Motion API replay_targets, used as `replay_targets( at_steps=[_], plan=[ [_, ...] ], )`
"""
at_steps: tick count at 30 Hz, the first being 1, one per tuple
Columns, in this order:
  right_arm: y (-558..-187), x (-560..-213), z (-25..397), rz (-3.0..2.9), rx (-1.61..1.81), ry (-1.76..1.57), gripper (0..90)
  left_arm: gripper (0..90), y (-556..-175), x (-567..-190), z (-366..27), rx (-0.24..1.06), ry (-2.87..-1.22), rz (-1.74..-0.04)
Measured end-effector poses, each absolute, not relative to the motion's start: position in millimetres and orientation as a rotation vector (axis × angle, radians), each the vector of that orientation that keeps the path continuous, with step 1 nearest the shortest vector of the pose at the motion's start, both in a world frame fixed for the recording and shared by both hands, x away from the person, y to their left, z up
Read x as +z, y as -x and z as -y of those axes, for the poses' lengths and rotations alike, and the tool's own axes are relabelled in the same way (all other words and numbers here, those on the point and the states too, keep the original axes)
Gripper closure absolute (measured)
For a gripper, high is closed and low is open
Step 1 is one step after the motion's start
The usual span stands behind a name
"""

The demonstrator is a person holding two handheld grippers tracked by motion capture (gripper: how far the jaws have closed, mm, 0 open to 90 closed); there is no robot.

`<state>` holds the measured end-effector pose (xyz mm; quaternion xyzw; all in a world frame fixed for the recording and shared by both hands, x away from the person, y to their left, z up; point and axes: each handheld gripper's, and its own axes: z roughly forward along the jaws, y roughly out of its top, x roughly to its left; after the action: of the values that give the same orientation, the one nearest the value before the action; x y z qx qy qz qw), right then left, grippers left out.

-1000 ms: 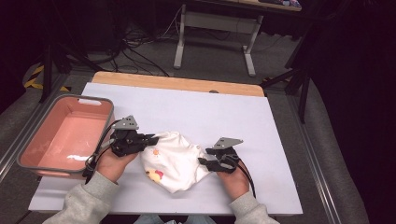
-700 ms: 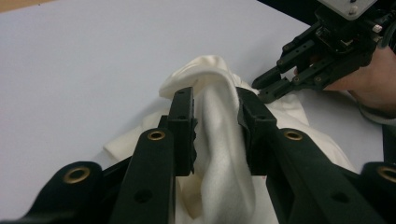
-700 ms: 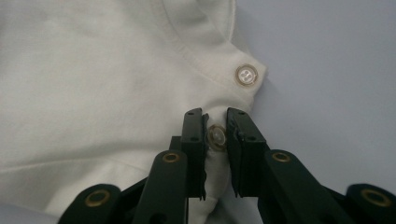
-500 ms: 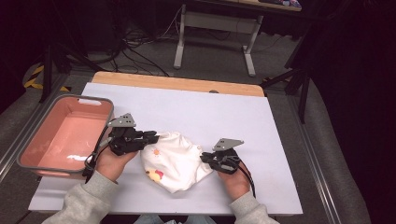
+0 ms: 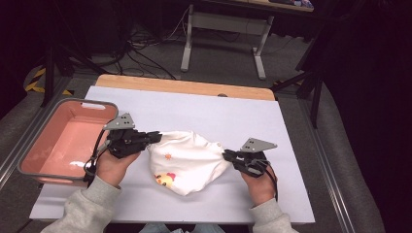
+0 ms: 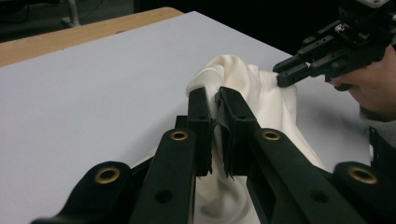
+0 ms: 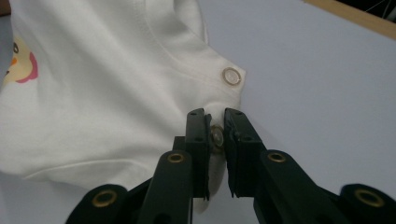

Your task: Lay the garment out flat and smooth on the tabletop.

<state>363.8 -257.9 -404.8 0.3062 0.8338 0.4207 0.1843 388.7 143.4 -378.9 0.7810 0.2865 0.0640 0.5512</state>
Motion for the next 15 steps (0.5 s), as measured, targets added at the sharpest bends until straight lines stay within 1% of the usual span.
replay_targets(
  at_steps=[5, 15],
  plan=[
    [-363.0, -390.2, 273.3, -2.306, 1.169, -0.853, 80.6, 84.1, -387.1, -374.3, -145.3, 0.156, -1.839, -0.666],
    [-362.0, -351.0, 295.9, -2.198, 1.164, -0.818, 80.7, 85.9, -383.6, -359.0, -143.8, 0.209, -1.822, -0.618]
  ],
)
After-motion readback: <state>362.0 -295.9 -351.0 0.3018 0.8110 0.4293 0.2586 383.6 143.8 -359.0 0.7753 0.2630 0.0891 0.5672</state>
